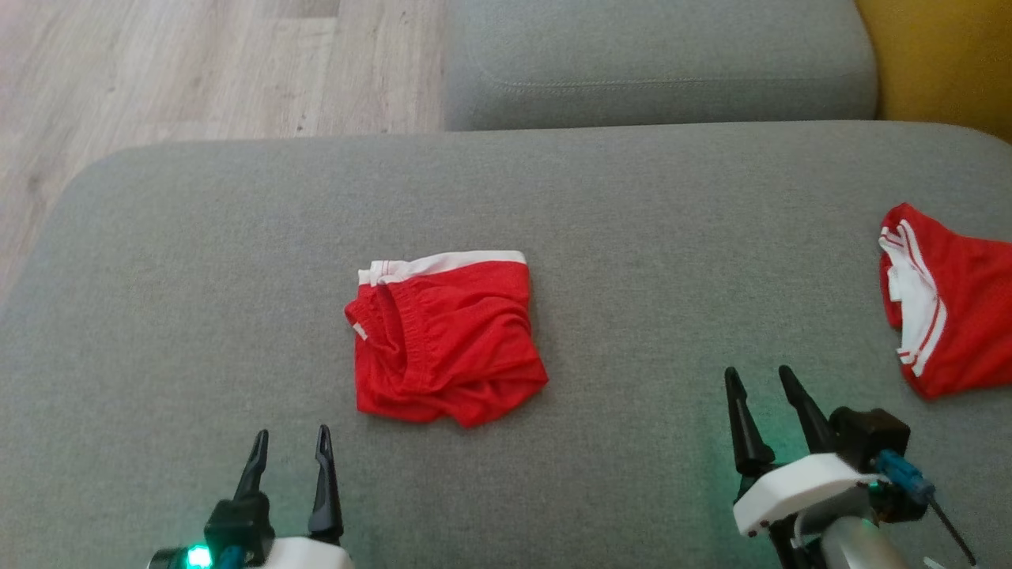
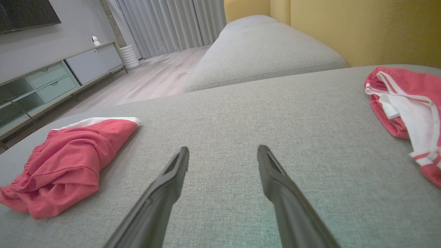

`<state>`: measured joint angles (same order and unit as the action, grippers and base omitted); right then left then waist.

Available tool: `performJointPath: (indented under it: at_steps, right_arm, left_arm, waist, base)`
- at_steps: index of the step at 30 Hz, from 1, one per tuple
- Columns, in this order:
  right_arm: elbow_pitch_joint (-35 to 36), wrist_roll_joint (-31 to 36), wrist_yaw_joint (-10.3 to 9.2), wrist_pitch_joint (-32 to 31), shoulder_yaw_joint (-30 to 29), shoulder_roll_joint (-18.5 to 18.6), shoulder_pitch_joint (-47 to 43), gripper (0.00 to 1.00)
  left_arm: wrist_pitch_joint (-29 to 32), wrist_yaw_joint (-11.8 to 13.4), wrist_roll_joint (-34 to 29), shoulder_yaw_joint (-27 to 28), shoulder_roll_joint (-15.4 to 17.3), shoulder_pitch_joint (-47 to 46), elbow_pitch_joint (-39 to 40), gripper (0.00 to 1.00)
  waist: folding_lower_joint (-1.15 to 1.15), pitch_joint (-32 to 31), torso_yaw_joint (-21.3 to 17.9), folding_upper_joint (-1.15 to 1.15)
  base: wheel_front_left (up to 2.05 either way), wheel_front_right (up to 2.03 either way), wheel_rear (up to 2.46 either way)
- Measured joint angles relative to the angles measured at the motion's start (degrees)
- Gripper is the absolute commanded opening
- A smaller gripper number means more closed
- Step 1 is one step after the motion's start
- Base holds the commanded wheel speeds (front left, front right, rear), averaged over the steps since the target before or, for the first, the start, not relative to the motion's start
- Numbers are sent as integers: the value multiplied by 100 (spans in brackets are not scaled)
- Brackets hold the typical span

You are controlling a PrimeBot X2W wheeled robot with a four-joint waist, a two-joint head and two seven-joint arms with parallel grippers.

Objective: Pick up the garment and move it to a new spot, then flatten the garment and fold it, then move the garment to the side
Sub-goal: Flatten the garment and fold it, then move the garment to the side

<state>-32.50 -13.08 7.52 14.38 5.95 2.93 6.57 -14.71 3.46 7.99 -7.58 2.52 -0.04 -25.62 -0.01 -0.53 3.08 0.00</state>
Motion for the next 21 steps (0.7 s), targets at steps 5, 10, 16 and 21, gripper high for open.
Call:
performJointPath:
  at_steps: [5,10,16,21]
  right_arm:
    - [35,-56,0,0,74,-9,-32,100]
    - [41,-120,0,0,174,-9,-28,100]
    - [-75,-591,0,0,775,-9,213,100]
    - [-336,-1169,0,0,1360,-2,988,100]
  left_arm:
    - [0,-46,0,1,1,48,18,100]
    - [0,-51,21,-30,1,42,43,100]
    - [0,-110,167,-314,5,-35,41,100]
    - [0,-149,210,-547,3,-285,38,100]
  waist:
    - [0,-60,-66,0]
    - [1,21,-3,0]
    - [1,241,251,0]
    - [2,441,648,0]
  base:
    - [0,0,0]
    - [0,0,0]
    - [0,0,0]
    - [0,0,0]
